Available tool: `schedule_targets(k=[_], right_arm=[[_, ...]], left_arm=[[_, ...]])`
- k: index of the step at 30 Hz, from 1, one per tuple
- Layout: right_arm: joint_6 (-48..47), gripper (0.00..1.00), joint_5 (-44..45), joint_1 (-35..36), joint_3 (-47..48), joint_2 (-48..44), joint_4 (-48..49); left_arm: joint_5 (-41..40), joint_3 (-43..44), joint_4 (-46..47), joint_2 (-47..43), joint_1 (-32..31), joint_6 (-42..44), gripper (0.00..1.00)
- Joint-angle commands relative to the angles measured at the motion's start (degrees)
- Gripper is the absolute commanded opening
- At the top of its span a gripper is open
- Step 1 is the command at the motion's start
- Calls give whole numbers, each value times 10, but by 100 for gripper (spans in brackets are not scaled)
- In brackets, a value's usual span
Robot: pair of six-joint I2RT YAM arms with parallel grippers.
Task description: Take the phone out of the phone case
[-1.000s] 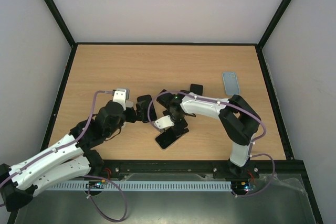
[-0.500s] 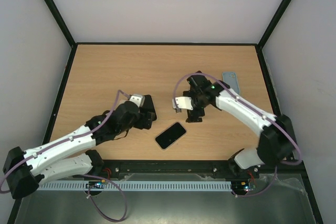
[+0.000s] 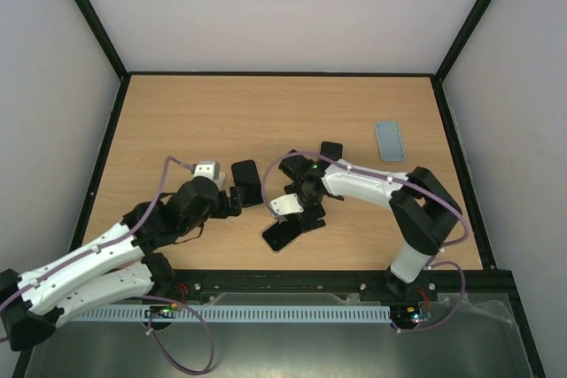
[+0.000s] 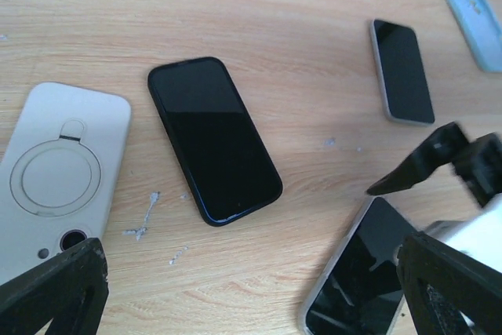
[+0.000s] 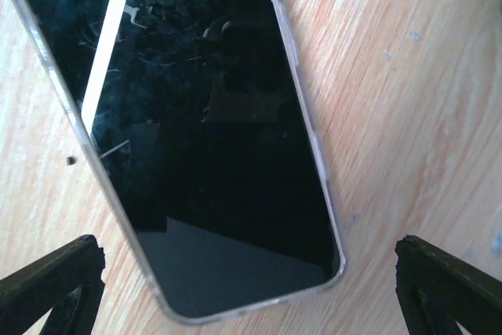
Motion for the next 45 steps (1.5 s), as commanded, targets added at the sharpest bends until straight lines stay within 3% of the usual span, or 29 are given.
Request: schedule_targets(k=[1,9,15,28,32,37,42,45], right_arm=[[-33,97,25,7,46,52,-7],[-52,98,28,16,83,124,-88],[-46,97,26,17,52,117,-106],[-11,98,-64,17,62,102,-178],[61,97,-64,20,24,79,-117],[189,98,-4,35,-69,24,49],[217,100,23,47,-122,5,92],[225,89,44,48,-140,1,105]], left_arm=[[-28,12,-34,-37,16,-27,100],[-40,15,-46,-57,24,-27,100],[-37,11,-38,-54,25,-19,100],[-21,8,-30,-55,27,-13,100],[-19,9,-31,-54,27,-13,100],[-22,8,-29,-55,27,-13,100],[-24,6,-25,-48,28,-12,100],[-24,7,-21,-39,30,-10,100]])
